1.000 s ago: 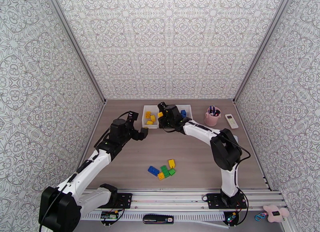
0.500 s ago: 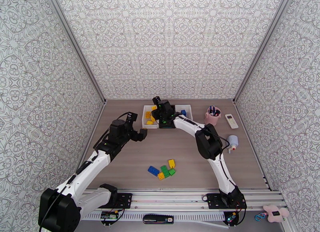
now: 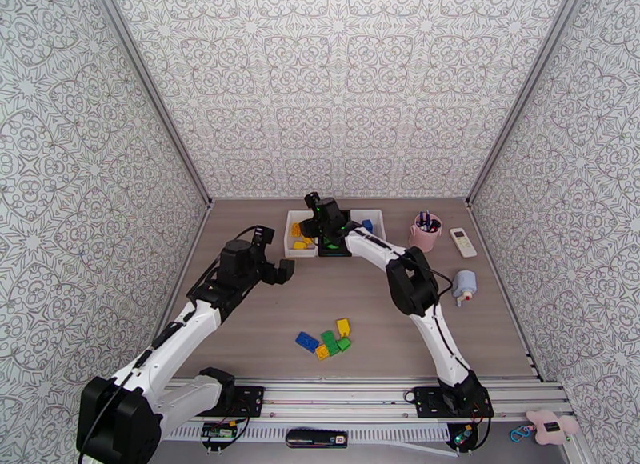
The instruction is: Sort the legos into containers by color
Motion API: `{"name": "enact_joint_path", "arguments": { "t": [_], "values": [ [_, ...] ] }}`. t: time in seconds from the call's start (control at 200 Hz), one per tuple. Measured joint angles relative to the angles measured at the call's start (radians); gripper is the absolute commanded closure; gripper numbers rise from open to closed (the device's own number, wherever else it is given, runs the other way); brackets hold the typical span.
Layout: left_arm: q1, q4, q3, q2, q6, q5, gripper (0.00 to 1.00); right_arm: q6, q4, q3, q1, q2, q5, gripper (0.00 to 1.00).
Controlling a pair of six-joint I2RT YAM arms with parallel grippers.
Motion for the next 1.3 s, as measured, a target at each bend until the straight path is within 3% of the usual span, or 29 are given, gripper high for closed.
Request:
{"name": "enact_joint_path", "arguments": {
  "t": [0.205,0.435,0.58,0.92,1.3],
  "values": [
    [0.023,-0.028,0.013,0.005,-0.06,0.0,0.0,-0.04,0.029,-0.257,0.0,-0.233,-0.037,0.18],
    [0.08,-0.049,0.013,0.006,-0.172,0.0,0.0,-0.105,0.037,-0.537,0.023,-0.502,-0.068,0.16],
    [0.116,-0.06,0.013,0.013,-0.234,0.0,0.0,-0.164,-0.046,-0.642,0.097,-0.59,-0.066,0.15],
    [0.16,-0.098,0.023,0.05,-0.26,0.0,0.0,-0.308,-0.353,-0.682,0.317,-0.607,-0.076,0.11],
    [0.224,-0.113,0.039,0.089,-0.309,0.02,0.0,-0.467,-0.566,-0.589,0.407,-0.447,-0.121,0.1]
  ]
}}
